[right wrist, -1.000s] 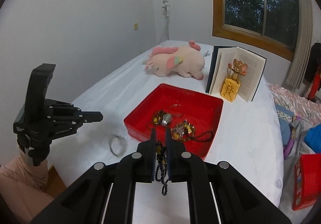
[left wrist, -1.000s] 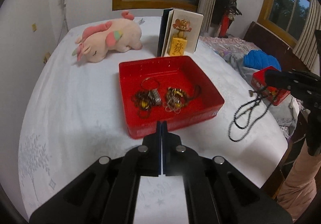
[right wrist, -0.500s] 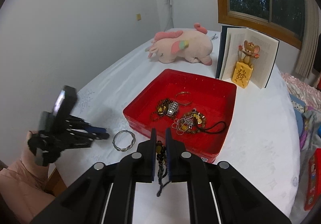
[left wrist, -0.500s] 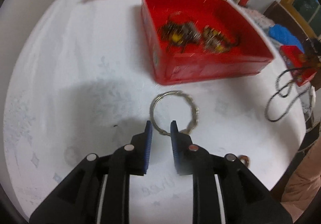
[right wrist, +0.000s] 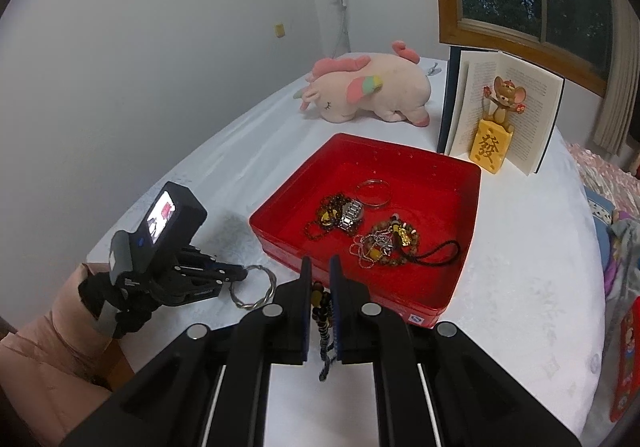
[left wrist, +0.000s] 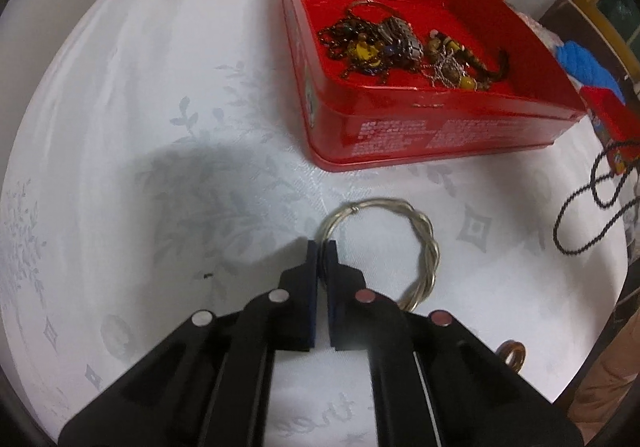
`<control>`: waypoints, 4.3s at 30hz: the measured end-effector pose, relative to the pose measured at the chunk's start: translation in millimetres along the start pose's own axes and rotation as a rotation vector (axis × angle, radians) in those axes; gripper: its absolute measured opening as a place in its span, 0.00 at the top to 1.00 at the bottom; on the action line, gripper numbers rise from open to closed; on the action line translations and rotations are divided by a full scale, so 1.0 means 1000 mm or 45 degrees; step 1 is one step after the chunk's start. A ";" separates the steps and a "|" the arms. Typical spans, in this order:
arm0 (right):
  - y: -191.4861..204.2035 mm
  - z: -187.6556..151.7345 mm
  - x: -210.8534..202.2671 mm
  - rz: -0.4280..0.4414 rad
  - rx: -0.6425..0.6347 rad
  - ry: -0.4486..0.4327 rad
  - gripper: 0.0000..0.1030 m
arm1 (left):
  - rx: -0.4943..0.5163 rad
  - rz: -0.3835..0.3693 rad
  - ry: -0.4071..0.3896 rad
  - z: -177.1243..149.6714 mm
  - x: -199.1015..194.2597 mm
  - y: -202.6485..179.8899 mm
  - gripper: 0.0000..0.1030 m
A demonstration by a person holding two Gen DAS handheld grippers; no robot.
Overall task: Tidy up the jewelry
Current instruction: 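Carry the twisted bangle and black bead strand over the red tin with both tools, then open both tools to drop the bangle and bead strand into the tin, then withdraw both tools from the tin toward the brown ring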
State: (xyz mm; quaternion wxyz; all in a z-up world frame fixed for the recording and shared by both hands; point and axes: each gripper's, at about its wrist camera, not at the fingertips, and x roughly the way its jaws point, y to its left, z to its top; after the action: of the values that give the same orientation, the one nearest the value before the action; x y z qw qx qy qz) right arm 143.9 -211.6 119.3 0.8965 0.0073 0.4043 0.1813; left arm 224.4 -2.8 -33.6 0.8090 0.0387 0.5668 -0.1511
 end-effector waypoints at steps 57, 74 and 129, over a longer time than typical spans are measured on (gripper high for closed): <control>-0.118 0.098 0.169 -0.174 0.207 0.168 0.92 | 0.056 -0.114 -0.253 0.189 -0.001 -0.050 0.97; -0.117 0.087 0.168 -0.192 0.203 0.191 0.78 | 0.094 -0.193 -0.238 0.185 -0.007 -0.055 0.94; 0.041 -0.105 0.058 -0.095 0.026 0.285 0.61 | -0.050 0.215 -0.326 -0.061 -0.084 -0.046 0.14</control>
State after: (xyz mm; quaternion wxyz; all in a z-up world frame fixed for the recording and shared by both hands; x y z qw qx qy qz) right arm 89.9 -167.5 13.5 0.8517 -0.0189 0.5037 0.1433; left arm 129.7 -15.8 27.6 0.8850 0.0509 0.4567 -0.0751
